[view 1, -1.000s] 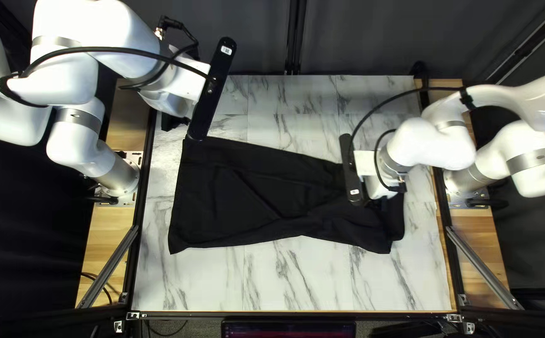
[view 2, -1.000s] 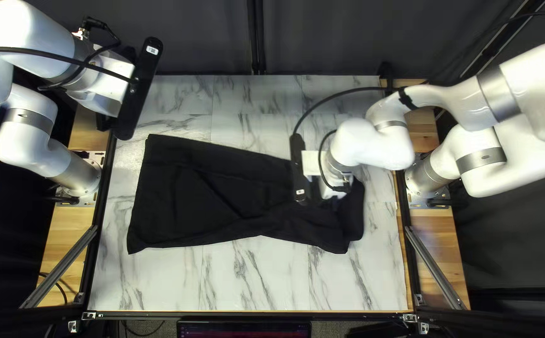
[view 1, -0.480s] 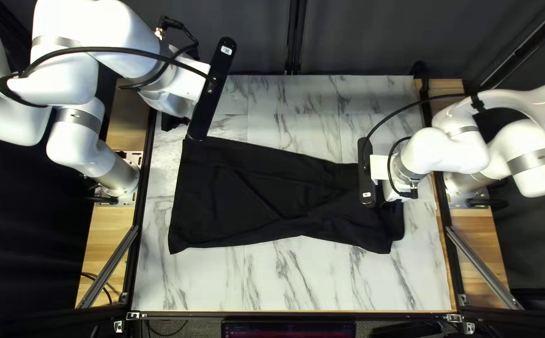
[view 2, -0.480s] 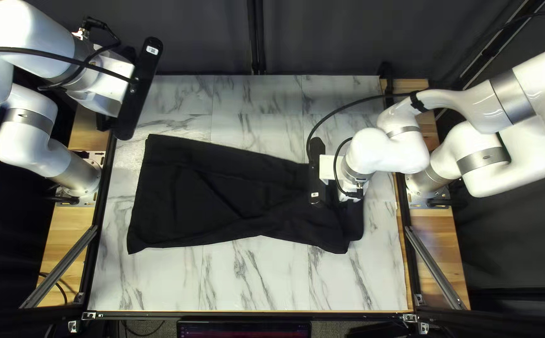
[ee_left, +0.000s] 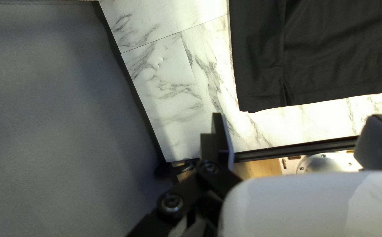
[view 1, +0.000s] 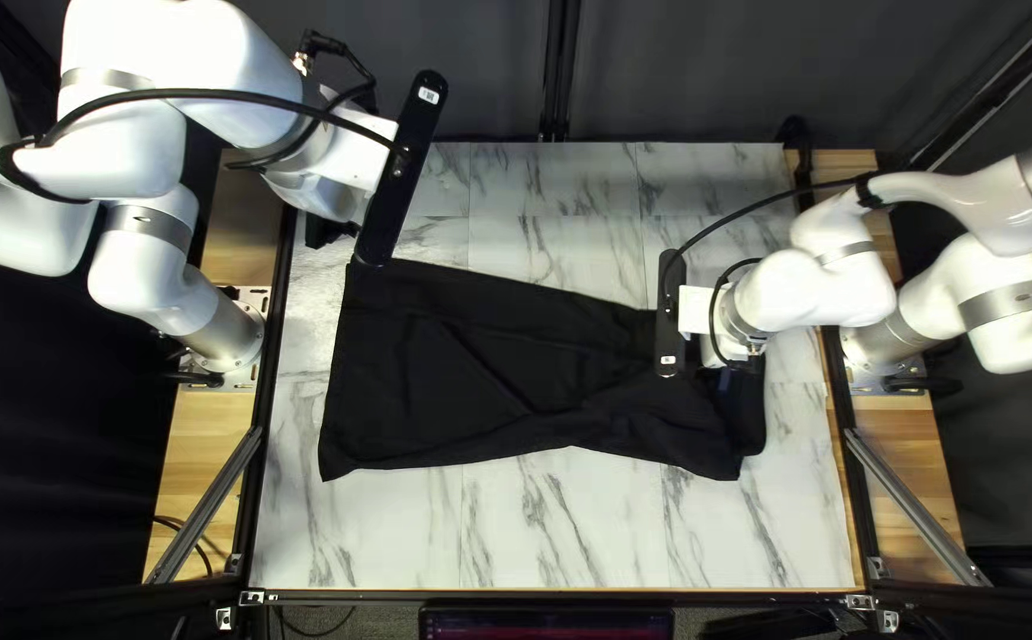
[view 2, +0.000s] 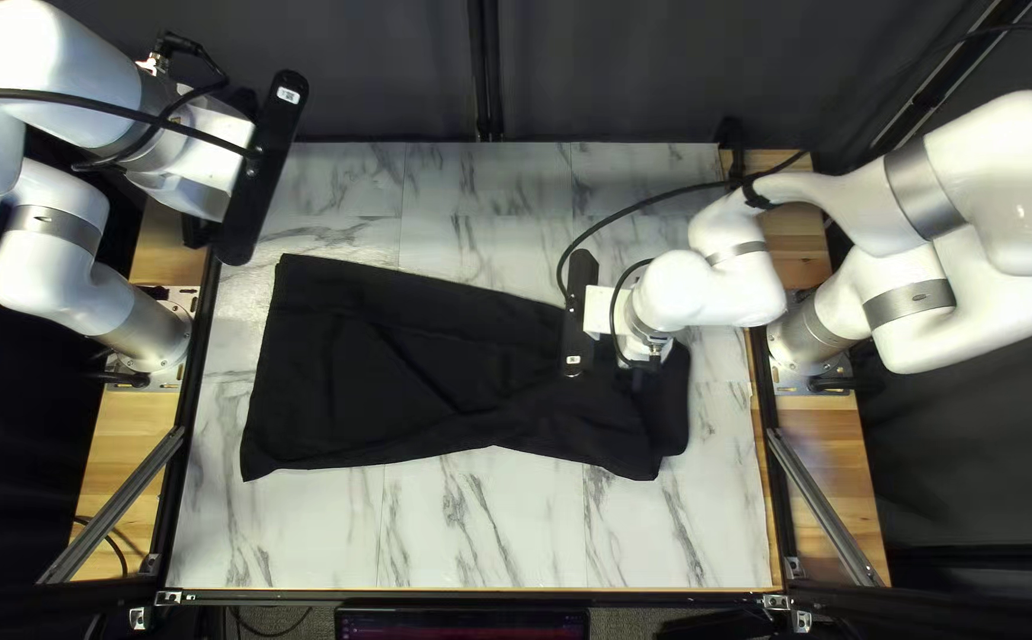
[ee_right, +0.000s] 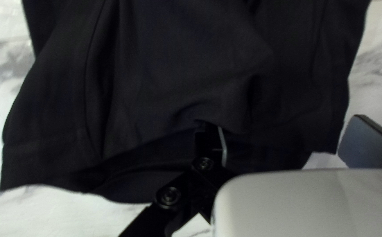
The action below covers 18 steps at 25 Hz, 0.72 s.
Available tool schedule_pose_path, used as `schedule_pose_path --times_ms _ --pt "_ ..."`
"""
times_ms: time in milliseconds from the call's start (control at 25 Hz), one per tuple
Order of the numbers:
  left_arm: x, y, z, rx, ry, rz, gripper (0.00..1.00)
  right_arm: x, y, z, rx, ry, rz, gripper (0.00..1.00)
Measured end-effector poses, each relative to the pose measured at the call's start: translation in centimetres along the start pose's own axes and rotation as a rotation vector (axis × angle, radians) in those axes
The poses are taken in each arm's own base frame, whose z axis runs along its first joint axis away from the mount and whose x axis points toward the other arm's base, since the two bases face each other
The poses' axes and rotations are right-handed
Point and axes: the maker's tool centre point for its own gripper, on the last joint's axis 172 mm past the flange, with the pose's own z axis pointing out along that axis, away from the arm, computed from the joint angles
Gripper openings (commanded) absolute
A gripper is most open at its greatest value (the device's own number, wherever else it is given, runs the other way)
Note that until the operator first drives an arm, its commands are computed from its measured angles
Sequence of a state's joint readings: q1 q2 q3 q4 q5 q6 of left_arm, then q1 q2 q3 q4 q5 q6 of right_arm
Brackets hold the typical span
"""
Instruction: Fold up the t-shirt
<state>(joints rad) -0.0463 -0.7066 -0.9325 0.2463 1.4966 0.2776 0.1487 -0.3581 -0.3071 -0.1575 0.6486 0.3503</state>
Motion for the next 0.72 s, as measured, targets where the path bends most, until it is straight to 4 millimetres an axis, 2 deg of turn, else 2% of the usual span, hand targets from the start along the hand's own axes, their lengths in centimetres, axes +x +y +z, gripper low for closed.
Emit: schedule_pose_path --times_ms 160,440,600,720 --pt "0.0 0.0 0.0 0.0 0.0 0.0 1.0 -0.8 0.6 0.4 -0.001 -0.007 0.011 1.0" --pt "0.0 0.0 0.0 0.0 0.0 0.0 1.0 -0.8 0.6 0.6 0.007 -0.009 0.016 1.0" --pt "0.0 0.0 0.0 0.0 0.0 0.0 1.0 0.2 0.2 0.6 0.014 0.001 0.01 1.0" --pt "0.0 0.0 0.0 0.0 0.0 0.0 1.0 1.8 -1.1 0.3 0.016 0.018 -0.004 1.0"
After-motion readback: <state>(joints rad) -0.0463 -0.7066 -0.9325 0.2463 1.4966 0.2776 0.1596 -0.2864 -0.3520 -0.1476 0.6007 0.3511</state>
